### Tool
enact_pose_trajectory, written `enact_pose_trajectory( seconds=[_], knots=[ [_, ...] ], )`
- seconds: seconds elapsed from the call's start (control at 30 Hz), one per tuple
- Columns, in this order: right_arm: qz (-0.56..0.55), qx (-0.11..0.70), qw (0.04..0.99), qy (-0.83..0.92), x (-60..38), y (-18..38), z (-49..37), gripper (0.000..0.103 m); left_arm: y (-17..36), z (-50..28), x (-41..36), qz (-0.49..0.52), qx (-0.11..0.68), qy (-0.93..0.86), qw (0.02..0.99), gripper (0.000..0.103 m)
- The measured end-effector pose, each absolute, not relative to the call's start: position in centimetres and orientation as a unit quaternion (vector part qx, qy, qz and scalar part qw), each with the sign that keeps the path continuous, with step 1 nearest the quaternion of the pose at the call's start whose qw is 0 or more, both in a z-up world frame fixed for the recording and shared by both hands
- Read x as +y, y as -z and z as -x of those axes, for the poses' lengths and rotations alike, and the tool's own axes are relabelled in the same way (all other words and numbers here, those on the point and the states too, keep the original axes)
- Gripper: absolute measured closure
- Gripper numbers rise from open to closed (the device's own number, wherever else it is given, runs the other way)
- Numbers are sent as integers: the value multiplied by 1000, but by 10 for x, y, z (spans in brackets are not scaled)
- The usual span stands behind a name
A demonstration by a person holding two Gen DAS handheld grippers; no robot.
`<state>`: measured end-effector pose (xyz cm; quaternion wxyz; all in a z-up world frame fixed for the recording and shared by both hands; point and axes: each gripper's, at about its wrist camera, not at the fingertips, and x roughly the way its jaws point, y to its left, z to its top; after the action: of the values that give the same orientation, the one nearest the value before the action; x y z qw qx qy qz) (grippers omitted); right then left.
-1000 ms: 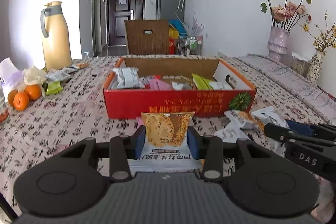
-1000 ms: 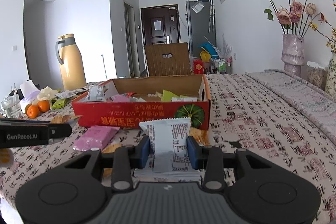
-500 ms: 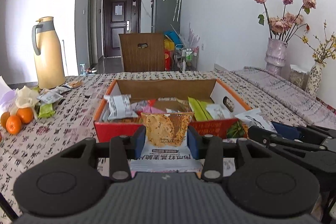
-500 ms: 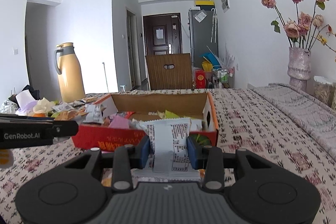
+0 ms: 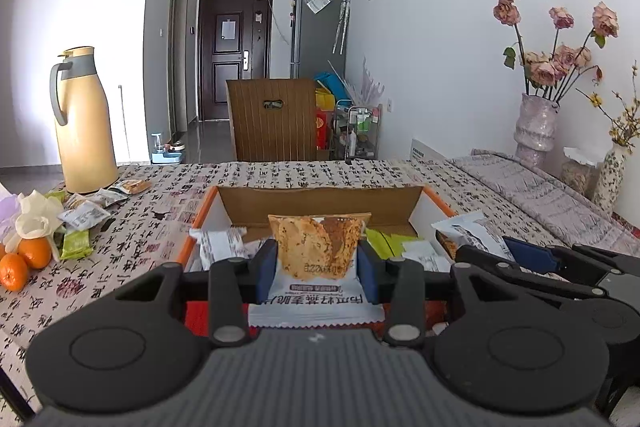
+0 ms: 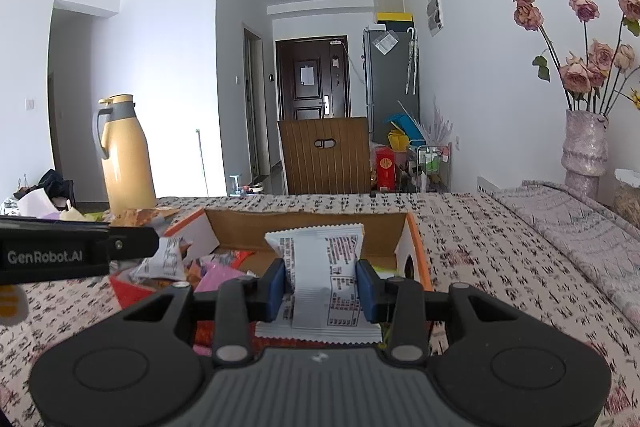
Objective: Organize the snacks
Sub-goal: 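Carry both packets into the box and open both tools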
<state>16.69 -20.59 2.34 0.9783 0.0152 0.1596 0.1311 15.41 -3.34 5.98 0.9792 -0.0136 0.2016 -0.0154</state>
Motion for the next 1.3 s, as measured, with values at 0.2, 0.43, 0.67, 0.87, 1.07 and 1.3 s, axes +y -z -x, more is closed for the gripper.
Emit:
enact_pose_trajectory(
  seconds=[0.2, 0.43, 0.67, 0.87, 1.07, 1.3],
  knots=[
    [-11, 151, 979, -134, -201, -30, -190, 66, -64, -178, -31, 20, 197, 8, 980, 60],
    [-6, 148, 980, -136, -193, -36, -219, 66, -69, -211, -27, 21, 188, -8, 982, 60],
    [-10, 152, 980, -128, -188, -34, -248, 66, -67, -242, -22, 23, 187, -25, 982, 60],
    [-15, 163, 978, -126, -185, -16, -267, 66, -50, -257, -16, 32, 183, -43, 982, 60],
    [-12, 186, 973, -137, -185, -4, -274, 66, -32, -266, -12, 28, 186, -41, 981, 60],
    [-12, 200, 970, -138, -185, 1, -274, 65, -31, -259, -6, 47, 175, -37, 983, 42]
  ],
)
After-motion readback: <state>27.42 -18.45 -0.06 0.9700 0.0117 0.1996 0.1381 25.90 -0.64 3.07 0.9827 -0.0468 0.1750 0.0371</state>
